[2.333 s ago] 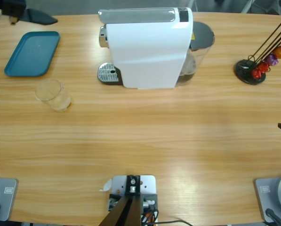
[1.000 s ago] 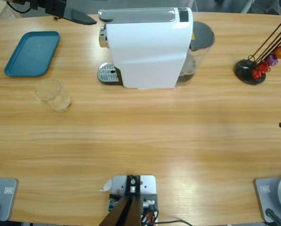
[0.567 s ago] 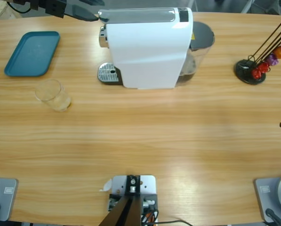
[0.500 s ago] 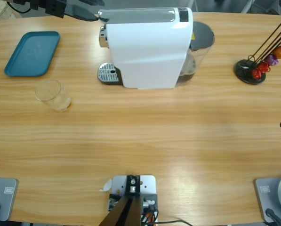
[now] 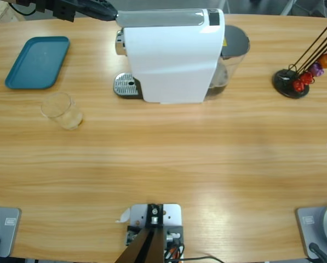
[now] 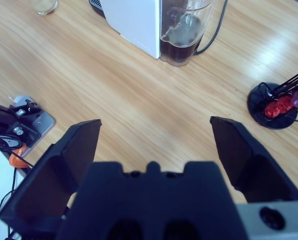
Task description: Pour coffee
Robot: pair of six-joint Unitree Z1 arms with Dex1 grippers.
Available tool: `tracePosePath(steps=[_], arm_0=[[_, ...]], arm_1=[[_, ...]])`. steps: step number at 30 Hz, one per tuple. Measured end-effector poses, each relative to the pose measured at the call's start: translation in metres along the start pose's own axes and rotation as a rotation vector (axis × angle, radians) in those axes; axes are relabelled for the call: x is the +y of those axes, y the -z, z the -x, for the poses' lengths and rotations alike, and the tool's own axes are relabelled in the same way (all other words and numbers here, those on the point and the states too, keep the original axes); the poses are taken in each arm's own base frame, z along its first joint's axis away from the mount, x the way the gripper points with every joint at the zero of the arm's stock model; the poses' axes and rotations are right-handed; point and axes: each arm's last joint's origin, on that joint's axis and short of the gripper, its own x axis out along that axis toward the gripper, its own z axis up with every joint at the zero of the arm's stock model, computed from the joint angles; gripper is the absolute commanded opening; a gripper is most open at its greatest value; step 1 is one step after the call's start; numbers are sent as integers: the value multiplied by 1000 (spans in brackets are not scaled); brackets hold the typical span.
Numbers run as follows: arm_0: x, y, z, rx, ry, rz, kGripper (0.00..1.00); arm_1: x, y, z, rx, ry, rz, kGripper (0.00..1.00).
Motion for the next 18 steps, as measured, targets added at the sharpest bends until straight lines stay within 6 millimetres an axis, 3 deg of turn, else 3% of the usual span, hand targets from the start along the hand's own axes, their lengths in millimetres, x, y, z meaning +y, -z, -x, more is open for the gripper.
tracePosePath(steps=[18], arm_0=[[-5,-2,-1,-19,24,-45,0]], arm_1=[[0,0,0,0,0,0,1000]])
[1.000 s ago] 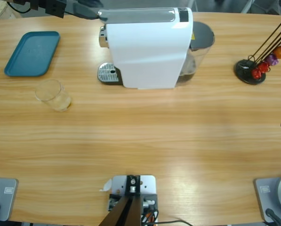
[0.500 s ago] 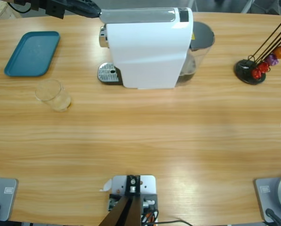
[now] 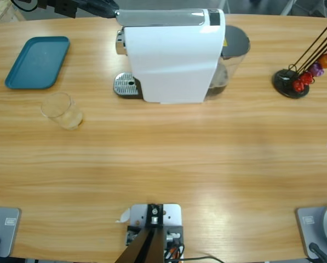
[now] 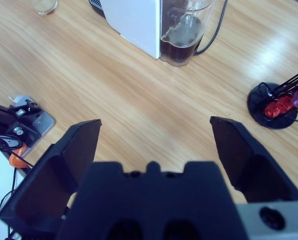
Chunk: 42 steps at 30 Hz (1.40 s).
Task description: Pour coffee
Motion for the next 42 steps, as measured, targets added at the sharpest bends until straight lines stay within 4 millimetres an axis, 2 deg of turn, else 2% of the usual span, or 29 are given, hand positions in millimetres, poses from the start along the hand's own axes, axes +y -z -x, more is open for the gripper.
tracePosePath(steps=[12,15,17,19,20,21,24,28,33,36,38,39,40,42], arm_0=[[-7,3,4,-4,13,-16,0],[-40,8,21,-36,96,-102,0],[-53,11,32,-57,125,-133,34],[-56,13,36,-64,133,-141,814],[-56,13,37,-64,134,-142,964],[-57,13,37,-64,135,-143,992],[-57,15,39,-65,136,-209,996],[-53,35,50,-93,96,-476,989],[-49,86,70,-111,4,-824,816],[-55,121,87,-107,-17,-991,823],[-59,138,97,-82,-46,-1068,863],[-58,147,100,-48,-83,-1118,909],[-56,154,102,-12,-133,-1167,913],[-48,169,104,56,-235,-1247,918]], arm_1=[[0,0,0,-2,0,0,1000],[0,0,0,-3,0,0,1000],[0,0,0,-3,0,0,1000],[0,0,0,-4,-1,0,1000],[0,0,0,-4,-1,0,1000],[0,0,0,-4,-1,0,1000],[0,0,0,-5,0,0,1000],[-4,-1,0,-7,87,-22,1000],[-15,-8,3,-67,316,-159,983],[-24,-14,-8,-88,448,-287,964],[-33,-20,-14,-100,541,-373,925],[-38,-23,-18,-99,572,-406,908],[-43,-26,-25,-98,582,-422,880],[-49,-31,-44,-85,574,-409,904]])
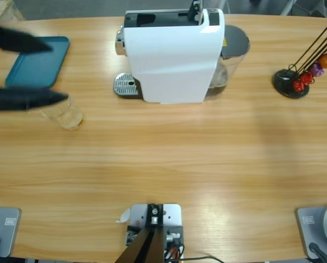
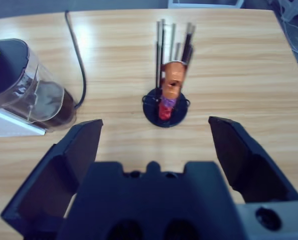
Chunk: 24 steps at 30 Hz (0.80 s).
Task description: Pour coffee
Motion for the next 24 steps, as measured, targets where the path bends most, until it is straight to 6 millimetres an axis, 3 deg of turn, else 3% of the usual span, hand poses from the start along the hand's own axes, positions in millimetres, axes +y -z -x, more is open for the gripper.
tracePosePath(steps=[5,8,15,17,19,21,24], arm_0=[[-14,43,20,64,-81,-25,918],[-17,54,26,59,-95,4,918],[-15,51,24,20,-131,50,914],[-14,50,24,17,-134,54,917],[-14,50,24,13,-136,57,917],[-14,48,24,8,-138,58,918],[-12,45,19,10,-137,59,917]], arm_1=[[7,11,-35,-32,28,-4,962],[7,17,-50,-48,98,-7,876],[11,32,-83,-92,160,-23,873],[12,35,-88,-109,179,-30,757],[12,36,-93,-117,186,-34,752],[13,37,-96,-121,192,-36,635],[13,34,-96,-144,189,-49,628]])
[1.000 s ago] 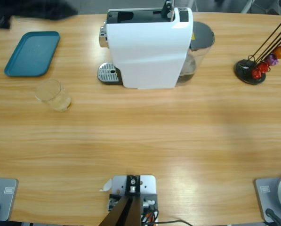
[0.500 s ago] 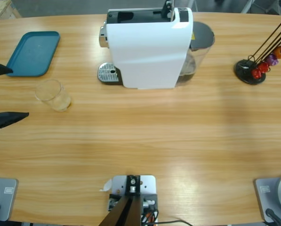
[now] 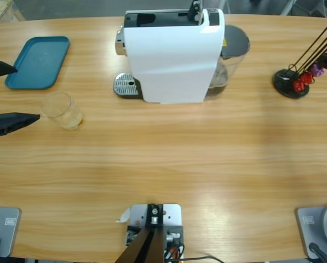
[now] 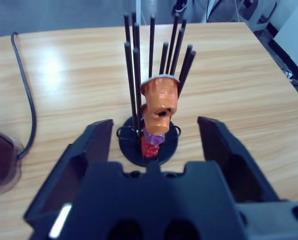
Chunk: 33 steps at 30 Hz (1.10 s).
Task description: Pour coffee
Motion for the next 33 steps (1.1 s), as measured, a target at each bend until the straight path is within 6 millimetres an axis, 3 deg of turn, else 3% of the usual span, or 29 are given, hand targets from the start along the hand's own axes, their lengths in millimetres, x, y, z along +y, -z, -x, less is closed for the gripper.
tracePosePath(steps=[5,10,14,16,18,20,23,33], arm_0=[[0,-2,-8,16,3,14,918],[0,-5,-15,24,5,18,918],[0,-6,-18,27,5,24,918],[0,-6,-18,26,5,26,918],[0,-6,-18,26,5,28,918],[0,-6,-18,26,5,30,918],[0,-6,-18,26,5,35,918],[0,-6,-18,26,5,48,918]], arm_1=[[-3,-3,-3,-9,8,-19,626],[-3,-4,-6,-11,-14,-27,378],[-3,-5,-9,-8,-33,-15,370],[-4,-5,-10,-4,-38,-6,260],[-5,-5,-11,-2,-34,-3,223],[-6,-5,-11,-1,-31,-1,91],[-6,-5,-11,-1,-32,3,0],[-8,-6,-12,-9,-39,25,0]])
